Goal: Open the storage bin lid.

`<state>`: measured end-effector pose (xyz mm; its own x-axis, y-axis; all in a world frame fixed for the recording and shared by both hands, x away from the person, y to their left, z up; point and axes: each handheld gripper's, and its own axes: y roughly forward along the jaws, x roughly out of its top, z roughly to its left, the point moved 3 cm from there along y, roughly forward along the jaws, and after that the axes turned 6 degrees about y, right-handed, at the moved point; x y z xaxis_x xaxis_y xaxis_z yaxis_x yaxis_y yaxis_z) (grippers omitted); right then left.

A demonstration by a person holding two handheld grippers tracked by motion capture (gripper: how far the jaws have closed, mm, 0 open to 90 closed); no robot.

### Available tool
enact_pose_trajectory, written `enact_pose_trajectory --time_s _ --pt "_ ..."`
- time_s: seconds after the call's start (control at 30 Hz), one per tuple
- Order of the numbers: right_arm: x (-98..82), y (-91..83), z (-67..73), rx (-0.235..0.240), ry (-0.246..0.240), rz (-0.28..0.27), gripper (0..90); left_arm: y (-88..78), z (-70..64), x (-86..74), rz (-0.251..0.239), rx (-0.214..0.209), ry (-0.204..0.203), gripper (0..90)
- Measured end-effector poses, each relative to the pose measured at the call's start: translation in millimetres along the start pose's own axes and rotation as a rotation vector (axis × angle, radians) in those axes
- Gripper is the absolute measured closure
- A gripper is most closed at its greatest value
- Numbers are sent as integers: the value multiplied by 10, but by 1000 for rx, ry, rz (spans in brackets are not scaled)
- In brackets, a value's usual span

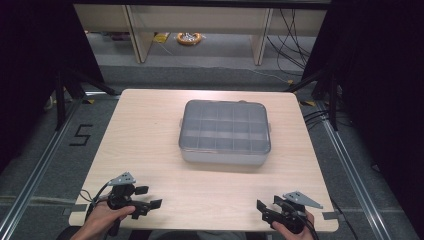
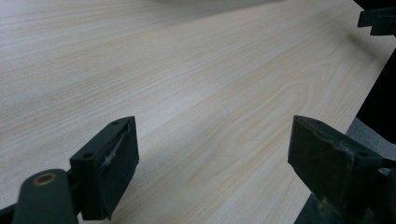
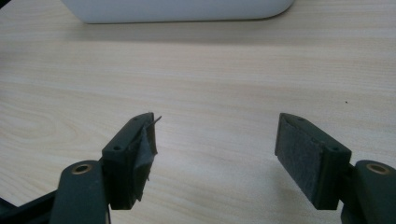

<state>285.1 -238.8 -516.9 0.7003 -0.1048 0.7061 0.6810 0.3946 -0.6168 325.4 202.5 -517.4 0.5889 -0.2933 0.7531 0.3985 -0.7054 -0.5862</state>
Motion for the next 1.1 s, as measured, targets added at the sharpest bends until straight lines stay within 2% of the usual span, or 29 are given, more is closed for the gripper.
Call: enact_pose_trajectory --time_s 0.03,0.1,0.13,0.17,0.2,0.23,0.27,0.33,0.37,0.47,0.53,0.57,0.6,0.63,0.67,0.7,0.77,0.8,0.83,0.87,0.9,0.93,0.97,1.0,1.03,1.07,1.1 --pt "5 -17 -11 14 4 13 302 -1 2 1 0 1 0 156" --pt "11 -3 -25 29 9 -4 302 -1 2 4 1 4 -6 156" --pt "12 1 -36 21 6 -5 302 -3 4 3 3 5 -6 156" --pt "8 -24 -19 13 34 10 302 -3 3 4 1 5 -7 156" --pt "14 12 -44 23 7 -17 303 -3 4 5 -1 6 -7 156" --pt "12 1 -32 18 34 -12 303 -1 8 3 -6 7 -5 156" --pt "17 -3 -50 22 19 -7 303 0 8 3 -10 9 -8 156" --pt "19 -16 -48 13 28 4 303 -2 9 3 -11 12 -12 156" --pt "9 -33 -10 8 82 21 304 -3 10 3 -11 14 -14 156" --pt "11 -19 -8 37 82 5 305 -2 10 3 -12 16 -15 156" --pt "12 -27 -16 10 80 17 309 -1 13 3 -11 12 -15 156" --pt "26 -22 -56 7 28 -2 309 -3 15 4 -6 9 -14 156" --pt "16 -19 -28 20 71 3 309 -3 16 4 -7 9 -15 156" --pt "18 -14 -23 25 86 -2 309 -8 18 7 -2 11 -15 156" --pt "32 -12 -61 25 45 -16 310 -8 21 9 -5 12 -15 156" --pt "27 -22 -27 40 97 -8 309 -7 24 10 -11 14 -17 156" --pt "47 -5 -84 33 54 -27 308 -6 27 14 -16 12 -25 156" --pt "55 -8 -96 43 59 -34 305 -5 26 16 -16 11 -28 156" --pt "53 -14 -70 31 105 -29 304 -5 27 19 -17 5 -32 156" --pt "58 -17 -72 41 115 -26 304 -4 29 24 -23 7 -36 156" --pt "71 -7 -111 50 80 -35 303 -2 30 27 -27 7 -38 156" --pt "81 -6 -106 56 98 -47 303 2 31 28 -29 7 -39 156" --pt "85 -20 -88 49 136 -31 303 2 34 30 -21 9 -39 156" --pt "103 -11 -95 55 126 -52 303 12 32 32 -25 6 -48 156" --pt "125 -19 -129 39 95 -50 303 17 32 37 -24 -4 -51 156" --pt "143 -16 -129 62 100 -64 302 22 29 41 -21 -3 -57 157" --pt "158 -28 -131 43 99 -62 300 31 27 44 -24 -4 -60 157"
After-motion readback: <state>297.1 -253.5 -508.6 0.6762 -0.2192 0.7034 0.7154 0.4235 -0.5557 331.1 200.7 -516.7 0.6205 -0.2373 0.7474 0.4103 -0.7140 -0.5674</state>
